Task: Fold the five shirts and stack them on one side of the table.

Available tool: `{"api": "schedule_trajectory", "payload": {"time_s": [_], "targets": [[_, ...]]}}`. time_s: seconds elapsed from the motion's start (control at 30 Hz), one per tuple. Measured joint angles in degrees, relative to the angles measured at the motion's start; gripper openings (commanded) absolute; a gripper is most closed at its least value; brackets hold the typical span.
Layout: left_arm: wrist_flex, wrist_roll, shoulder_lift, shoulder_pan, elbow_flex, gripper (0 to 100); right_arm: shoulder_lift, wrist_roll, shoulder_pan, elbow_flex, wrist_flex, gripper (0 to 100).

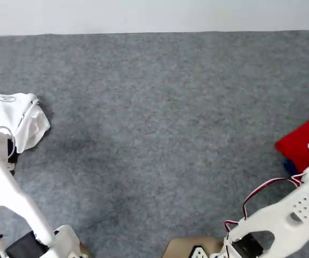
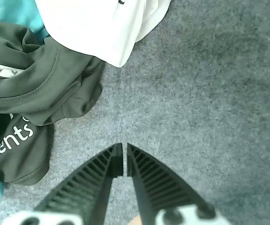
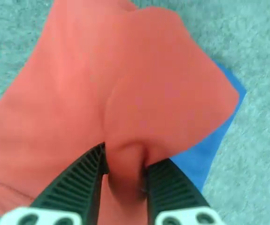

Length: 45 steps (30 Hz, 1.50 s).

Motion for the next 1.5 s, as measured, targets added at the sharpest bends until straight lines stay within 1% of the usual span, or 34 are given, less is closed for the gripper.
{"api": "schedule_trajectory", "payload": {"time_s": [0.27, 0.43, 0.57, 0.7, 0.77, 0.87, 0.97, 1.23, 1.3, 1.4, 1.43, 1.5], "targets": [[0.0, 0.0, 0.0, 0.0, 0.0, 3, 0.9, 4.0, 0.6, 0.0, -1.8, 1.7], [0.0, 0.0, 0.0, 0.0, 0.0, 3, 0.9, 5.5, 0.9, 0.0, -1.8, 7.5], [0.0, 0.0, 0.0, 0.0, 0.0, 3, 0.9, 6.1, 2.5, 0.0, -1.8, 5.7], [0.0, 0.0, 0.0, 0.0, 0.0, 3, 0.9, 6.2, 3.7, 0.0, -1.8, 5.9], [0.0, 0.0, 0.0, 0.0, 0.0, 3, 0.9, 6.2, 4.1, 0.0, -1.8, 9.1], [0.0, 0.0, 0.0, 0.0, 0.0, 3, 0.9, 6.2, 4.3, 0.0, -1.8, 18.5], [0.0, 0.0, 0.0, 0.0, 0.0, 3, 0.9, 6.2, 4.3, 0.0, -1.8, 20.6], [0.0, 0.0, 0.0, 0.0, 0.0, 3, 0.9, 6.2, 4.5, 0.0, -1.7, 20.2], [0.0, 0.0, 0.0, 0.0, 0.0, 3, 0.9, 6.2, 4.5, 0.0, -1.6, 15.8], [0.0, 0.0, 0.0, 0.0, 0.0, 3, 0.8, 6.2, 4.2, 0.0, 0.1, 3.1], [0.0, 0.0, 0.0, 0.0, 0.0, 3, 0.8, 6.2, 4.0, 0.0, 1.4, 0.2], [0.0, 0.0, 0.0, 0.0, 0.0, 3, 0.8, 6.2, 2.6, 0.0, 4.7, 2.3]]}}
